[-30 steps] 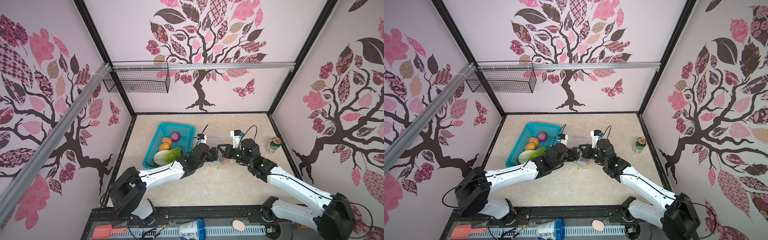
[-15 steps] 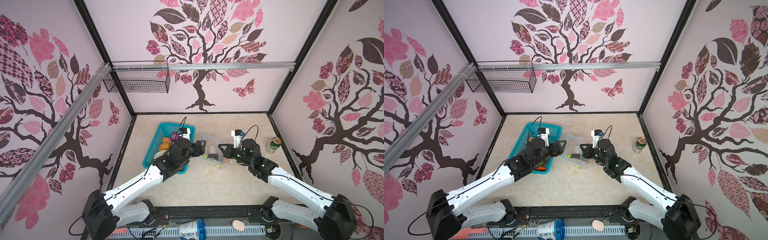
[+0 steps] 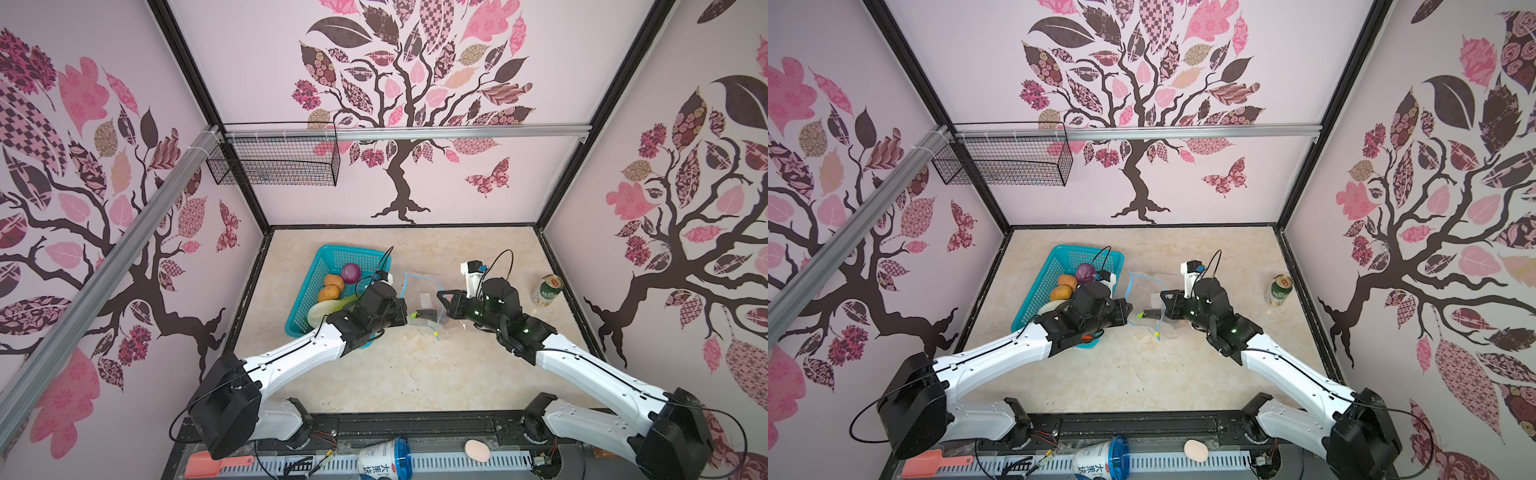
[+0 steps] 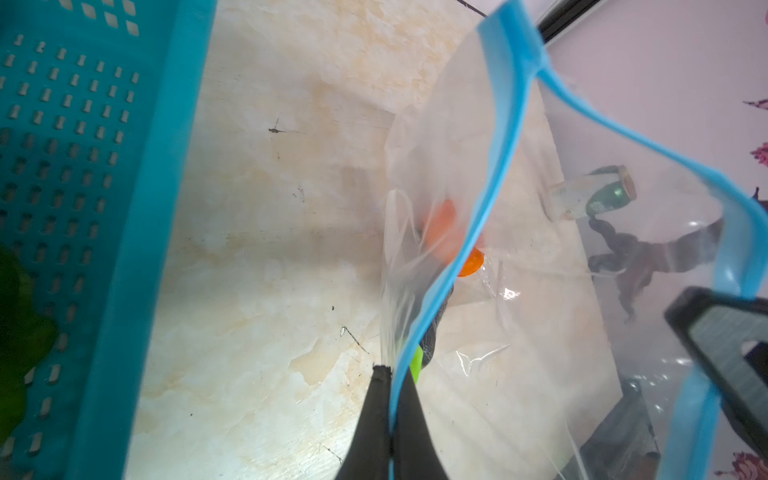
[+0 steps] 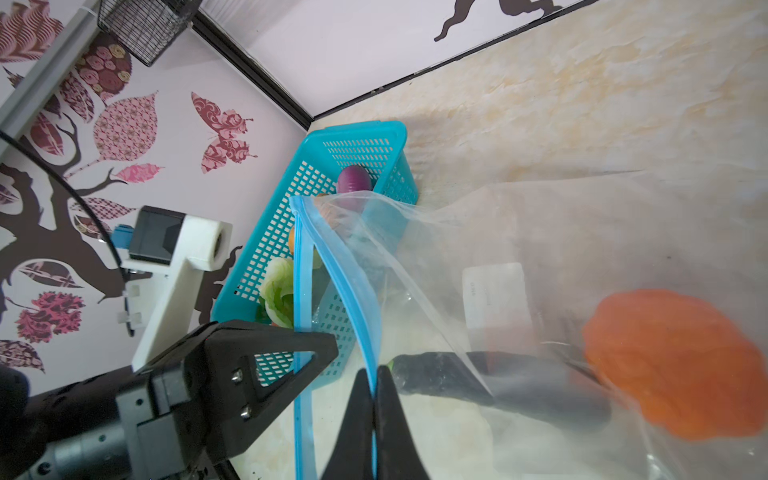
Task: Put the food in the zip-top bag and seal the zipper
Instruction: 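Release the cucumber into the bag while the right gripper lifts the bag edge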
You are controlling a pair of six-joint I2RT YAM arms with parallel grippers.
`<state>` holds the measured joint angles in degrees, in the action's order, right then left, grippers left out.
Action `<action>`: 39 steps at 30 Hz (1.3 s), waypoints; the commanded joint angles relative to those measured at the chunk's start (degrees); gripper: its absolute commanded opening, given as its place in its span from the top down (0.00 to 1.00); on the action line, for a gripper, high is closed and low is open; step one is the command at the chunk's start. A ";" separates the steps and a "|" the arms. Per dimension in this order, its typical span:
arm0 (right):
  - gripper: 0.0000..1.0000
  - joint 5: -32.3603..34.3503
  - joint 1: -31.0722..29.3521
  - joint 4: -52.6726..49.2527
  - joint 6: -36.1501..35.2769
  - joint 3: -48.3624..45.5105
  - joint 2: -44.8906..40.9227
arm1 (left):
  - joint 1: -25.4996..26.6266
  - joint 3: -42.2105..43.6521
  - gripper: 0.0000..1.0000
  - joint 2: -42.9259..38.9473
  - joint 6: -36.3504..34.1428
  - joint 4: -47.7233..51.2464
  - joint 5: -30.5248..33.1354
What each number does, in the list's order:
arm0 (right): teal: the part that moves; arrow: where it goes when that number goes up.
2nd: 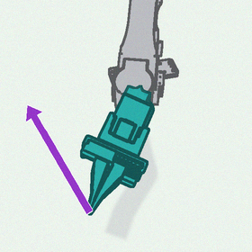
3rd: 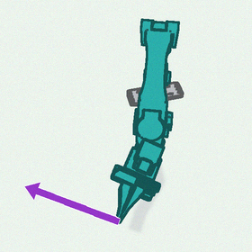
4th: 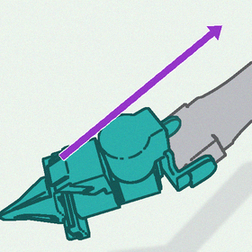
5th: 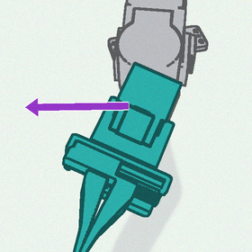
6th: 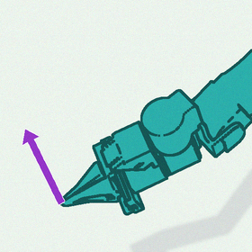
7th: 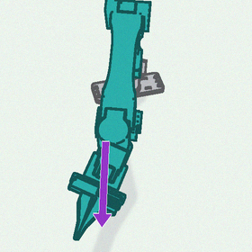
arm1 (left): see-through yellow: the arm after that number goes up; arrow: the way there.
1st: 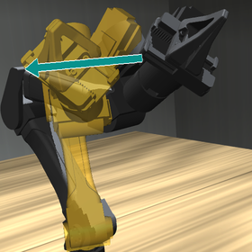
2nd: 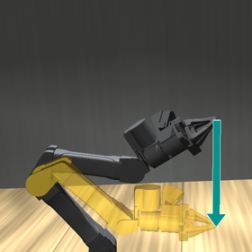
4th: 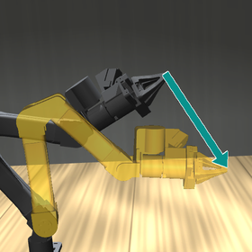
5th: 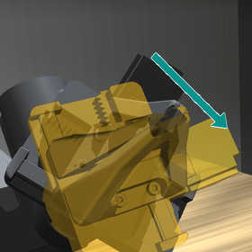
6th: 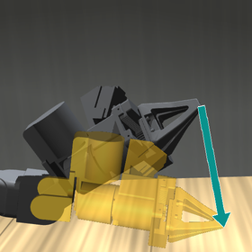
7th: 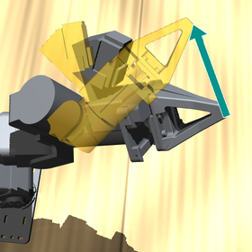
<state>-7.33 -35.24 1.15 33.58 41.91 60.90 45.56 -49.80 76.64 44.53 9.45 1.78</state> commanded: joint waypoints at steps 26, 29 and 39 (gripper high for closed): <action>1.00 9.98 0.09 -15.49 -13.37 9.50 -12.71 | -0.16 -18.45 1.00 5.56 -8.30 2.01 -9.82; 1.00 9.15 0.09 -13.02 -11.40 6.15 -11.33 | -0.21 -17.89 1.00 6.88 -9.04 2.64 -8.58; 1.00 5.93 0.09 -7.33 -8.87 2.43 -6.28 | -1.30 -17.61 0.53 5.95 -10.86 8.03 -7.15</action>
<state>-0.19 -35.18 -9.54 23.86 43.88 54.15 44.73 -65.69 84.42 35.16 15.31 -6.39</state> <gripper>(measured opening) 0.047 0.408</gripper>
